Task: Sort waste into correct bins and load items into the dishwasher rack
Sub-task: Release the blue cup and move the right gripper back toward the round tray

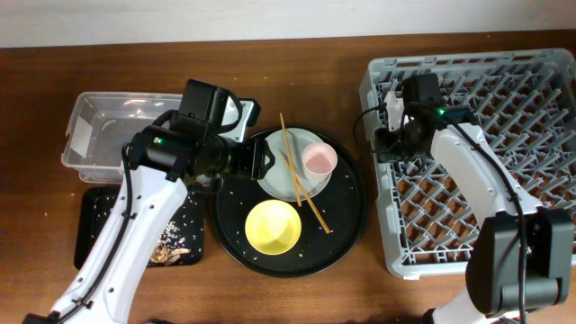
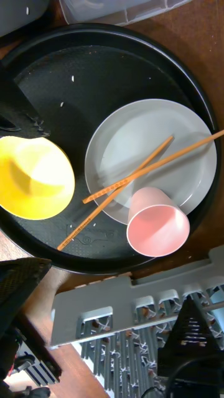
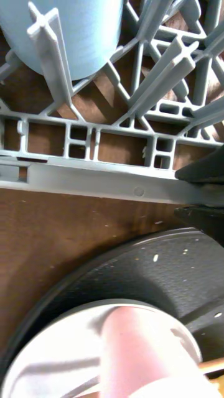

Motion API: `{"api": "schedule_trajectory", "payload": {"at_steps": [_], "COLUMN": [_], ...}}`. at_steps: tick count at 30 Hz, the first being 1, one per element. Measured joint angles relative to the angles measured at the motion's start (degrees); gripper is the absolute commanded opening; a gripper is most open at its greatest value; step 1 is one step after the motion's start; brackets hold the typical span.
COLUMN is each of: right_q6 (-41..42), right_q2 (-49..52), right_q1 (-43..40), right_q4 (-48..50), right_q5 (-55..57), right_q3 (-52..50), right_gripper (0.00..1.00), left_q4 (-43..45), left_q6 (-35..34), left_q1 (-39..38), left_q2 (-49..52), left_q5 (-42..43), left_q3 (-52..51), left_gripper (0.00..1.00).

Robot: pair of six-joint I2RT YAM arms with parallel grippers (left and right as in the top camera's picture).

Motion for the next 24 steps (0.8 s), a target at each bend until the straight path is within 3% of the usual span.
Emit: {"api": "schedule_trajectory", "payload": {"at_steps": [24], "right_q6": [7.3], "right_q2": [0.4], "right_q1": [0.1], "right_q4": [2.7], "right_q5": [0.4], "right_q3": [0.0], "right_gripper": [0.04], "left_q4": [0.0], "left_q6": [0.0], "left_q1": [0.0], "left_q2": [0.0], "left_q5": [0.0], "left_q3": [0.0], "left_gripper": [0.61]}}
